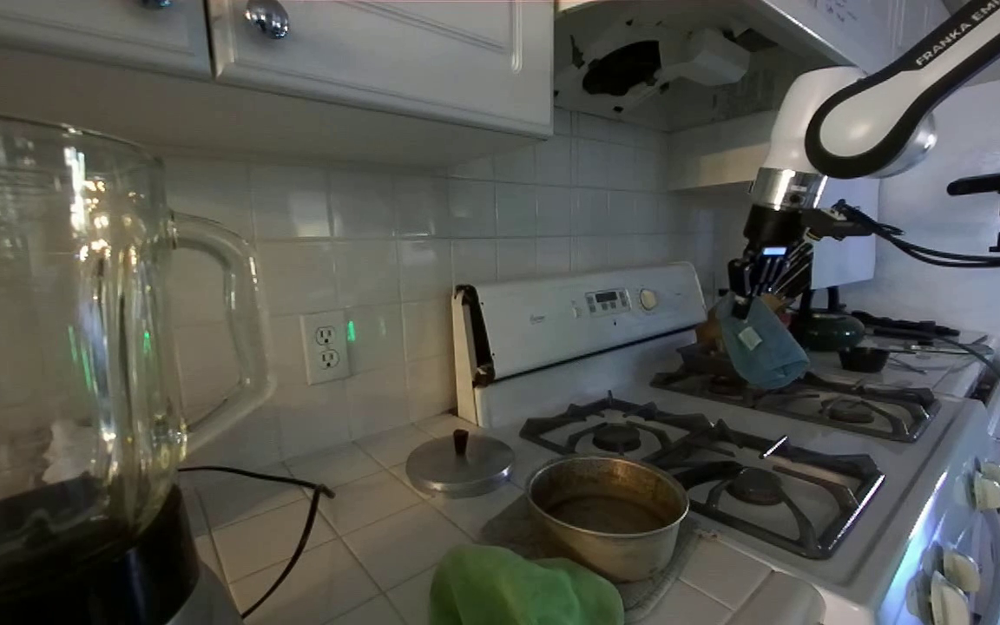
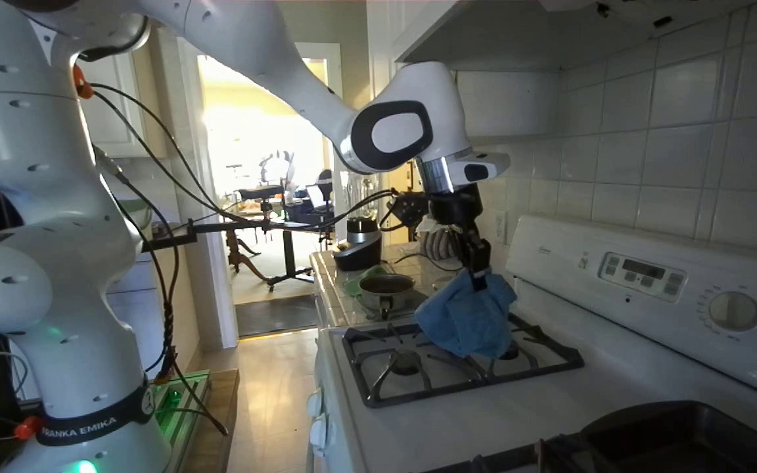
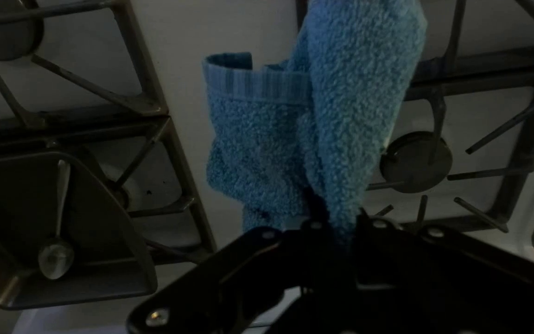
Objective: Use the blue towel to wipe the hood above the stove then place it on the left side of the counter.
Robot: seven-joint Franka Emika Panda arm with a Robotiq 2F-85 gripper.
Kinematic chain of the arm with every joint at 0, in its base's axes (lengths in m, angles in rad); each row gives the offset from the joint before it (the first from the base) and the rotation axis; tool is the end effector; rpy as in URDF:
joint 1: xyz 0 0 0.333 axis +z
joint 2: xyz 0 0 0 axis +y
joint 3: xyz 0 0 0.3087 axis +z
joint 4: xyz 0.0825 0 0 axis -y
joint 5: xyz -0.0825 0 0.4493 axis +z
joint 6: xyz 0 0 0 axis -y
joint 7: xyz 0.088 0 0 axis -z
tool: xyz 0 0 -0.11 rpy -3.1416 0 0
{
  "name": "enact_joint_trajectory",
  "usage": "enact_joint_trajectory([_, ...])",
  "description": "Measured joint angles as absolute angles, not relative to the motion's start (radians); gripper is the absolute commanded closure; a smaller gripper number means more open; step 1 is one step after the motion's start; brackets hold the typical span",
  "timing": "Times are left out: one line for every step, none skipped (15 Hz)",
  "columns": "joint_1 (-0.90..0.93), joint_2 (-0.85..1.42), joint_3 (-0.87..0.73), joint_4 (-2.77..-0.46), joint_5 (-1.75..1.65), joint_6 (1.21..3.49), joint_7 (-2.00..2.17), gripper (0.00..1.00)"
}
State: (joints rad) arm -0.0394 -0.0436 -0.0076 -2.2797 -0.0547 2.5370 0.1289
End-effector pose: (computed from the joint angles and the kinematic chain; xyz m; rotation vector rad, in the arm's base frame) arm 0.5894 -0.0272 0.3536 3.0742 -0.2088 0.4690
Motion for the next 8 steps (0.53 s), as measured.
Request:
enact_joint_trajectory([-0.040,-0.036,-0.011,-2.280,-0.055,2.546,0.129,0.97])
enact_joint_trajectory([-0.040,-0.028,-0.014,-2.280,-0.055,2.555,0.129,0.97])
enact_joint_trajectory([-0.040,-0.021,-0.017,-2.280,-0.056,2.563,0.129,0.97])
enact_joint_trajectory([-0.041,-0.015,-0.020,-2.280,-0.058,2.569,0.130,0.97])
enact_joint_trajectory([-0.041,-0.010,-0.023,-2.279,-0.062,2.573,0.131,0.97])
enact_joint_trajectory([-0.042,-0.005,-0.026,-2.279,-0.065,2.579,0.132,0.97])
enact_joint_trajectory([-0.042,-0.001,-0.029,-2.279,-0.070,2.583,0.134,0.97])
enact_joint_trajectory([-0.043,0.002,-0.032,-2.279,-0.076,2.585,0.136,0.97])
